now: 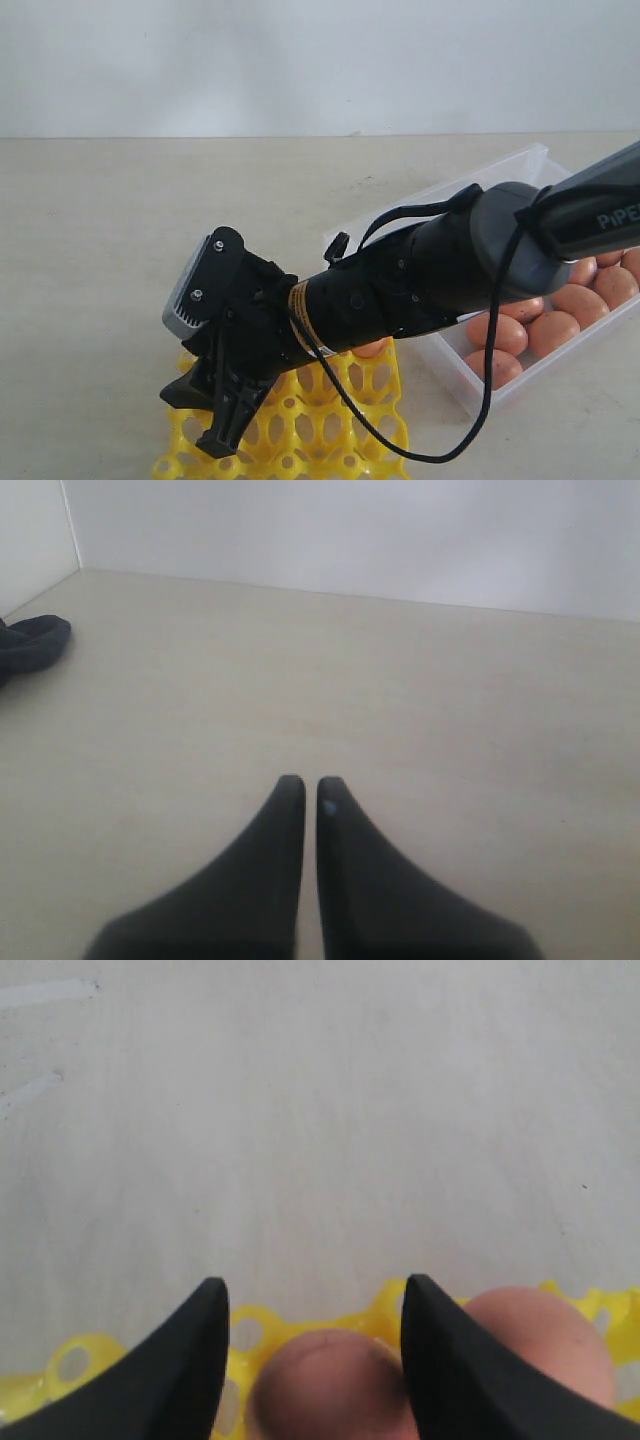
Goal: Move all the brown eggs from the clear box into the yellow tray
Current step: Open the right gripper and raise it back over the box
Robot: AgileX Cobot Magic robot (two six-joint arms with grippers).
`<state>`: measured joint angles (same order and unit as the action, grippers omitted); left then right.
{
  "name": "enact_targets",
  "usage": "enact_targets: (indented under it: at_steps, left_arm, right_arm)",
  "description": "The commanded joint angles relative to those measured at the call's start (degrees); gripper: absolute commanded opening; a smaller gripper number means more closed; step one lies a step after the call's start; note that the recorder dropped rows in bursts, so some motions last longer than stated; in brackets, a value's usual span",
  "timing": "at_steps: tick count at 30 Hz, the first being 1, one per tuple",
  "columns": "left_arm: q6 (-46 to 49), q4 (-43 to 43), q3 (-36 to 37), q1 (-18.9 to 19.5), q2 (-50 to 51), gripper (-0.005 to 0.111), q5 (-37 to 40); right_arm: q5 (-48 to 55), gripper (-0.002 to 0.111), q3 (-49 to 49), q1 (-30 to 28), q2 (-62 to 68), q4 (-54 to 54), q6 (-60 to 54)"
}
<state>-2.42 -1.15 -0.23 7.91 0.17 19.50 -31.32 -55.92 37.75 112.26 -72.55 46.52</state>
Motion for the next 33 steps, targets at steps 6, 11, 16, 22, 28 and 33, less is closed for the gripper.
enact_targets:
  at_steps: [6,11,16,22,28,33]
  left_arm:
    - [0.2,0.0,0.2,-0.5,-0.2,0.004,-0.2]
    - [0.2,0.0,0.2,-0.5,-0.2,0.004,-0.2]
    - [0.2,0.0,0.2,-0.5,-0.2,0.004,-0.2]
    - [0.2,0.0,0.2,-0.5,-0.2,0.004,-0.2]
    - [0.2,0.0,0.2,-0.5,-0.2,0.004,-0.2]
    - [0.2,0.0,0.2,-0.5,-0.2,0.004,-0.2]
  right_arm:
    - [-0.2,0.045,-0.2,0.1,-0.1,0.3,-0.5]
    - [-0.5,0.045,-0.2,0.1,-0.3,1.2,-0.4]
    - [-2.8,0.045,-0.2,0.1,-3.6,3.5,2.3]
    - [2.3,0.045,-0.2,0.1,-12.5,3.6,2.4]
    - [26.5,0.044,-0.2,0.1,-21.9,3.6,2.4]
    - [54.2,0.017,-0.2,0.0,-28.3,-2.1,-3.2]
